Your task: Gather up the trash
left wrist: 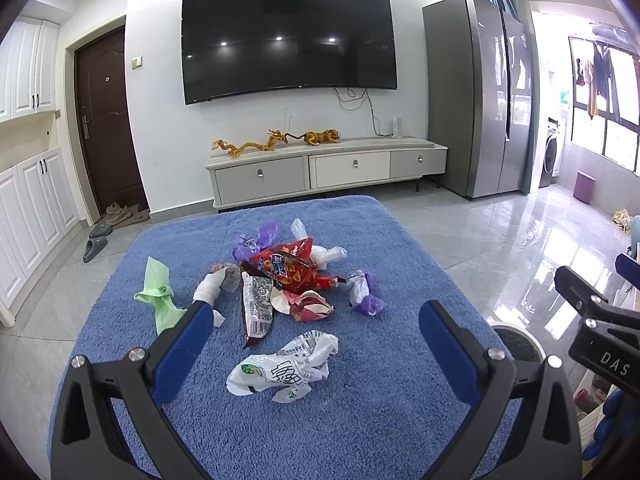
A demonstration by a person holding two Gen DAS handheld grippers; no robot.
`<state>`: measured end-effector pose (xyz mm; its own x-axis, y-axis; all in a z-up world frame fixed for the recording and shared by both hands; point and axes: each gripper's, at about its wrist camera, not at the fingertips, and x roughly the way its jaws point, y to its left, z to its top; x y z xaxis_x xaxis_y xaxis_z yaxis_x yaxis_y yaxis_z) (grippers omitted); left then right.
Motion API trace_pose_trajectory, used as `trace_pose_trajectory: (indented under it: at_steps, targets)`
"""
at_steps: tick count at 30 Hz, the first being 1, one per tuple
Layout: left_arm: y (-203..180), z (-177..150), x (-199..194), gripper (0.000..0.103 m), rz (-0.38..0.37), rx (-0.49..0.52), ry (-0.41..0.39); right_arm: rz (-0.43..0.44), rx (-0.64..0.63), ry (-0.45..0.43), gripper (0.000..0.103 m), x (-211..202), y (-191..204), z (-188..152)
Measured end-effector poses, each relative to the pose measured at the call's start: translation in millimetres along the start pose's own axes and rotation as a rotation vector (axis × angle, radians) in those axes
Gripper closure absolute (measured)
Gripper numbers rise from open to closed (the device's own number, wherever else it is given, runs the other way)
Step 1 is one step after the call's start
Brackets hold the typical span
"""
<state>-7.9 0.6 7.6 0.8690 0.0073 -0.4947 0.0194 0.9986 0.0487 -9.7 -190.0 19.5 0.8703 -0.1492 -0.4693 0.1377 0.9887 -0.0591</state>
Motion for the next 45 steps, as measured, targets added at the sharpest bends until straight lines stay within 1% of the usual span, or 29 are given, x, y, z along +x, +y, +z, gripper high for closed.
trace_pose_trajectory:
  at_steps: [5, 12, 15, 17, 20, 23, 26, 28, 30, 32, 34, 35, 36, 37, 38, 39, 41, 44, 45]
  targets:
    - [2, 1, 2, 0.0, 0.003, -0.014, 0.007, -0.008, 0.007, 0.003, 0.0, 1, -6, 1]
    - [6, 1, 5, 0.0, -0.009, -0.013, 0.018, -0.015, 0.009, -0.002, 0.0, 3, -2, -1]
    - [9, 2, 9, 0.0, -0.028, -0.006, 0.034, -0.004, 0.014, -0.01, 0.0, 4, -2, -2]
    - [14, 3, 8, 0.0, -0.031, -0.017, 0.029, 0.002, 0.012, -0.018, 0.0, 3, -2, -1]
    - [22, 5, 9, 0.0, -0.016, -0.021, 0.02, 0.017, 0.003, -0.028, 0.0, 3, 2, 0]
    - [40, 8, 11, 0.0, -0.002, -0.055, 0.024, 0.043, -0.007, -0.027, 0.0, 5, 10, 2]
    - [65, 9, 13, 0.0, 0.051, -0.066, 0.019, 0.096, -0.022, -0.003, 0.0, 9, 16, 7]
    - [87, 5, 17, 0.0, 0.09, -0.088, 0.031, 0.155, -0.043, 0.022, 0.0, 17, 25, 10]
    - [113, -3, 24, 0.0, 0.123, -0.127, 0.066, 0.183, -0.068, 0.049, 0.0, 28, 36, 13]
    - [136, -14, 32, 0.0, 0.162, -0.152, 0.104, 0.253, -0.063, 0.093, 0.0, 45, 47, 15]
    - [157, -28, 42, 0.0, 0.17, -0.183, 0.156, 0.324, -0.066, 0.138, 0.0, 65, 61, 17]
    - [170, -36, 47, 0.0, 0.174, -0.208, 0.186, 0.343, -0.075, 0.155, 0.0, 74, 69, 18]
    - [176, -41, 50, 0.0, 0.172, -0.223, 0.204, 0.386, -0.083, 0.178, 0.001, 89, 79, 20]
    - [184, -45, 53, 0.0, 0.167, -0.238, 0.22, 0.411, -0.085, 0.194, 0.002, 97, 86, 20]
    - [190, -50, 57, 0.0, 0.163, -0.253, 0.234, 0.427, -0.091, 0.227, 0.008, 113, 95, 20]
    - [194, -53, 62, 0.0, 0.155, -0.266, 0.249, 0.434, -0.091, 0.244, 0.017, 119, 99, 19]
    - [200, -59, 72, 0.001, 0.132, -0.29, 0.278, 0.472, -0.087, 0.302, 0.024, 146, 114, 18]
    - [204, -65, 85, 0.011, 0.113, -0.297, 0.311, 0.479, -0.1, 0.353, 0.033, 170, 127, 13]
    - [204, -68, 90, 0.017, 0.102, -0.3, 0.323, 0.483, -0.102, 0.372, 0.036, 179, 131, 11]
